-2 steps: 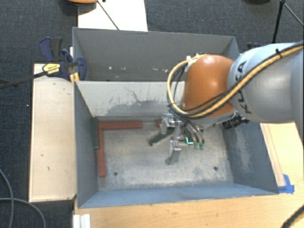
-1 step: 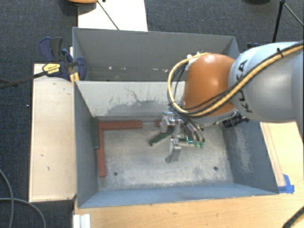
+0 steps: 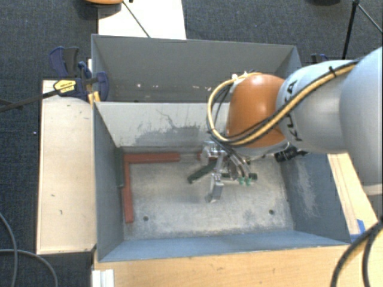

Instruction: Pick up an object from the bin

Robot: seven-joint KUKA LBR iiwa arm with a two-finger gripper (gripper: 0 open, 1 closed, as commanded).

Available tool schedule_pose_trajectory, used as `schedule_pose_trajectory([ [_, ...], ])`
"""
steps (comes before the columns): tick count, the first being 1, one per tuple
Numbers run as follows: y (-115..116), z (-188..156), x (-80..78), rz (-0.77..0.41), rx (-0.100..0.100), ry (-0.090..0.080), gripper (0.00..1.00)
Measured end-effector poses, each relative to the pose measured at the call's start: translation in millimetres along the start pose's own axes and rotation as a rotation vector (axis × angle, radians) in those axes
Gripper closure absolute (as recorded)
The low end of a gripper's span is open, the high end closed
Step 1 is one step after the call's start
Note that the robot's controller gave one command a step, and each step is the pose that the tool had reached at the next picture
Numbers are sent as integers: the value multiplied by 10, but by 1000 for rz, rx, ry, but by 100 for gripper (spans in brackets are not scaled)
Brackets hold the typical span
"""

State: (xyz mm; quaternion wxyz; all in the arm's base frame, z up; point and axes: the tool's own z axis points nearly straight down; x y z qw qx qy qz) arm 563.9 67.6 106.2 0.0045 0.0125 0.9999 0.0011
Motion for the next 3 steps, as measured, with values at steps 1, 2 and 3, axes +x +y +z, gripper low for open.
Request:
schedule_pose_trajectory([
  [1,-135,353,-232,38,1,5,100],
  [2,-135,353,-232,39,1,5,100],
  [3,-203,-1072,-295,-49,1,6,100],
])
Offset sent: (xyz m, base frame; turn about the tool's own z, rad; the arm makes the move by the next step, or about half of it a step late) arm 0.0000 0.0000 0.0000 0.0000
